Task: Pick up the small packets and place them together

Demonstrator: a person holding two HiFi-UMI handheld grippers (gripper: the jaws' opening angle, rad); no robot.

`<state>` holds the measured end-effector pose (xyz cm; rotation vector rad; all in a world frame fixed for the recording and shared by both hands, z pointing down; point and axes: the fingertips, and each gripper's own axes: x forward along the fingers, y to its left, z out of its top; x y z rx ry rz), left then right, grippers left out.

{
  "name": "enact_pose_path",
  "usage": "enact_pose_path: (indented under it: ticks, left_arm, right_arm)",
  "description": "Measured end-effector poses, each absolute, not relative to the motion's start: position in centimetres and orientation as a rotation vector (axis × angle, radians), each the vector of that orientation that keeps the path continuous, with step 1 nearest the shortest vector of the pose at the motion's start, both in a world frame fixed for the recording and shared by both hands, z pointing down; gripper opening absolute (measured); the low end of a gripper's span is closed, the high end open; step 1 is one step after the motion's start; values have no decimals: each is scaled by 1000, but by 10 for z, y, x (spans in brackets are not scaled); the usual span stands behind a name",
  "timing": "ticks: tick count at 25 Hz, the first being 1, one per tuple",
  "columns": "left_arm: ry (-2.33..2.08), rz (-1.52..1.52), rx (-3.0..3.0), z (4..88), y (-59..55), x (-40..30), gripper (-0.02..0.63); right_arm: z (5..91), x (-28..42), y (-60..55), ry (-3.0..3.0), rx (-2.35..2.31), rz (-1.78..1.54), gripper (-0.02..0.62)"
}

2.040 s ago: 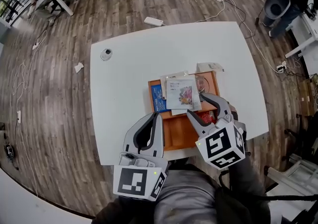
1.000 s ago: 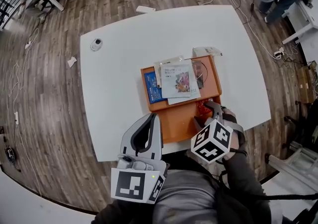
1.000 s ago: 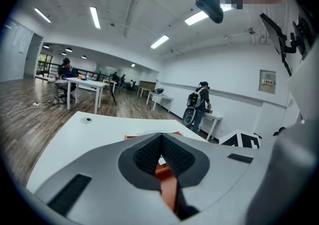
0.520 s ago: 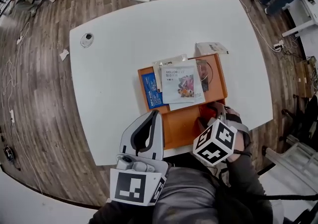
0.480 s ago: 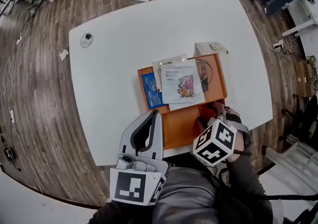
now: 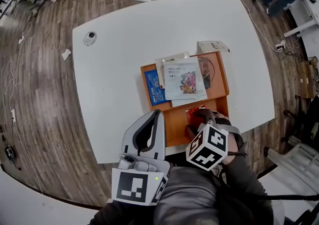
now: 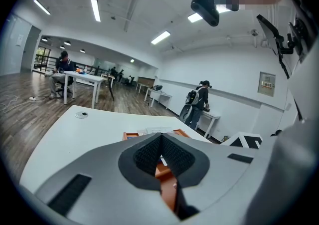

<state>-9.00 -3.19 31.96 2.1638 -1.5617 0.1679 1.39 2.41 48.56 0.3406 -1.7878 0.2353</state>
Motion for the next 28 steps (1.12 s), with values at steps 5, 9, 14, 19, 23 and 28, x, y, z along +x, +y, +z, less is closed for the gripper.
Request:
enact_pose_path:
  ticks: [5, 9, 14, 19, 23, 28]
  left_arm:
    - [-1595, 159, 2145, 319, -24, -99, 0]
    - [-1608, 153, 2139, 317, -21, -103, 0]
    - [-1613, 154, 2132, 317, -22, -104, 0]
    - [-1617, 158, 2129, 317, -22, -103, 0]
    - [-1623, 164, 2136, 315, -20, -98, 0]
    - [-1628, 161, 2161, 304, -10, -88, 0]
  right_arm:
    - [482, -10, 28, -1854, 331, 166, 181]
    - [477, -6, 15, -1881, 405, 143, 186]
    - [482, -6, 16, -1888, 384, 181, 201]
    - [480, -5, 12, -1938, 408, 203, 111]
    - [478, -6, 9, -1963, 432, 173, 66]
    - [454, -4, 12, -2025, 480, 159, 32]
